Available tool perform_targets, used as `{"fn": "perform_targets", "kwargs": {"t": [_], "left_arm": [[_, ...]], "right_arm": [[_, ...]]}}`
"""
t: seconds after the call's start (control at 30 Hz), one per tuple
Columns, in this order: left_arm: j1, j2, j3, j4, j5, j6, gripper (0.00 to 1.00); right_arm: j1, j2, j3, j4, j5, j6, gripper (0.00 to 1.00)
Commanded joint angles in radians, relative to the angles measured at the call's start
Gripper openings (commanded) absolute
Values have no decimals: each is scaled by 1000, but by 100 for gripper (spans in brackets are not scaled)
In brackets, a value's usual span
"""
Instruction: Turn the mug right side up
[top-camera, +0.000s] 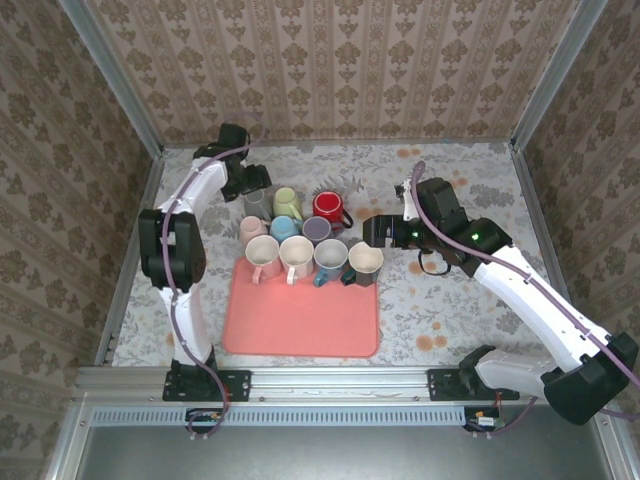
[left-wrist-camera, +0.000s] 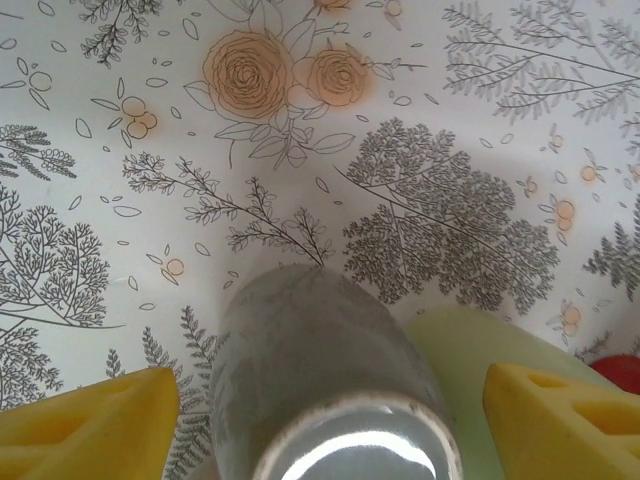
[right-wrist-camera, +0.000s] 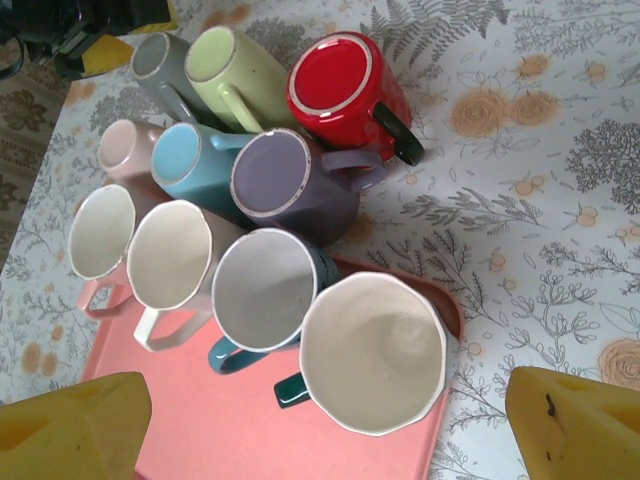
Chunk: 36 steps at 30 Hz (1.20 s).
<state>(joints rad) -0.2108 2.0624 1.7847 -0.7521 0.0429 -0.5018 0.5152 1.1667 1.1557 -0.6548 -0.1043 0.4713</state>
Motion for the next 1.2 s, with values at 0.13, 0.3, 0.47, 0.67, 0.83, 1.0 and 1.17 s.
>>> {"fn": "perform_targets", "kwargs": {"t": [0.13, 0.3, 0.47, 0.67, 0.83, 1.0, 1.17], "left_arm": [[5, 51, 45, -59, 40, -32, 78], [-3, 56, 12, -56, 39, -48, 78], [-3, 79, 7, -68, 37, -64, 78], [-13, 132, 62, -119, 26, -58, 78], [-17, 211, 174, -243, -14, -72, 80], [-11, 186, 179, -233, -10, -80, 62], [6, 139, 219, -230, 18, -87, 50]], "right_arm": [[5, -15, -28, 5, -6, -9, 93], [3, -19, -47, 7, -3, -10, 93], [3, -24, -63, 12, -3, -7, 93], [2, -29, -75, 6, 2, -9, 93], [1, -27, -83, 6, 4, -7, 93], [1, -35, -84, 3, 9, -3, 93], [0, -38, -77, -4, 12, 0, 93]]}}
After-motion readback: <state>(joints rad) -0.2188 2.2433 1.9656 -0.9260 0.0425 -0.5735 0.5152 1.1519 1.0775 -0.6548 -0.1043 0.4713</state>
